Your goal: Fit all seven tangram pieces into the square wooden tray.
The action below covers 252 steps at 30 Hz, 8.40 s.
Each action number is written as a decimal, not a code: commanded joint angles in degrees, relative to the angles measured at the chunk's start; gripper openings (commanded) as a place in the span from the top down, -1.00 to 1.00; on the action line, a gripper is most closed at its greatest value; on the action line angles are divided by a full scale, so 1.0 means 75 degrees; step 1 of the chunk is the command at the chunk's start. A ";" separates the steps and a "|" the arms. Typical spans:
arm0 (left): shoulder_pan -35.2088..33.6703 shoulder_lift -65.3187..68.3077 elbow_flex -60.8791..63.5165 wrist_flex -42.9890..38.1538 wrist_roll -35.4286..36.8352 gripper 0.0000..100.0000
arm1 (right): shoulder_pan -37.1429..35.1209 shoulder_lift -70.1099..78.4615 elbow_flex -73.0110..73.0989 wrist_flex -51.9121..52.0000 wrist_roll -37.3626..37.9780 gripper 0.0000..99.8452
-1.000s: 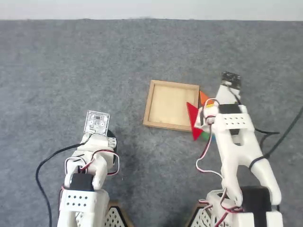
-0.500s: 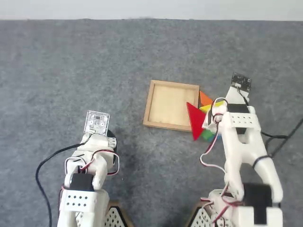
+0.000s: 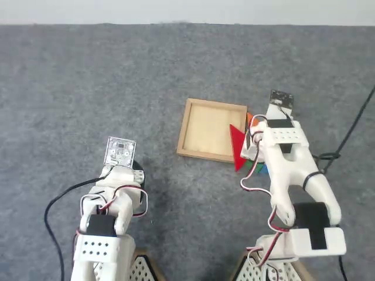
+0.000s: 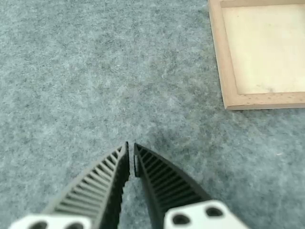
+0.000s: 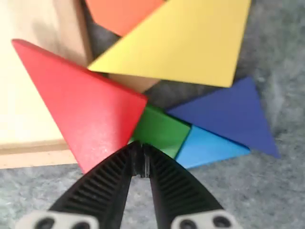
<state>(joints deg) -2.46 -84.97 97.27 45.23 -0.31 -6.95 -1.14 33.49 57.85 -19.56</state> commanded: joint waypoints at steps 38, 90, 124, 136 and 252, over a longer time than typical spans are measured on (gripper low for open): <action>-0.0035 -0.0094 -0.0064 0.0059 0.0059 0.97 | -0.0275 0.0111 -0.0422 -0.0217 0.0574 0.99; -0.0035 -0.0094 -0.0064 0.0059 0.0059 0.97 | -0.3558 0.2866 -0.4630 0.0299 0.0996 0.99; -0.0035 -0.0094 -0.0064 0.0059 0.0059 0.97 | -0.2479 0.3722 -0.5720 0.0615 0.1008 0.99; -0.0035 -0.0094 -0.0064 0.0059 0.0059 0.97 | -0.2655 -0.0346 -0.0516 -0.1952 0.0996 0.99; -0.0035 -0.0094 -0.0064 0.0059 0.0059 0.97 | 0.1705 0.4730 -0.6646 0.2866 1.2577 0.08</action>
<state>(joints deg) -2.46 -84.97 97.27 45.23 -0.31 3.69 34.55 -12.04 78.15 72.66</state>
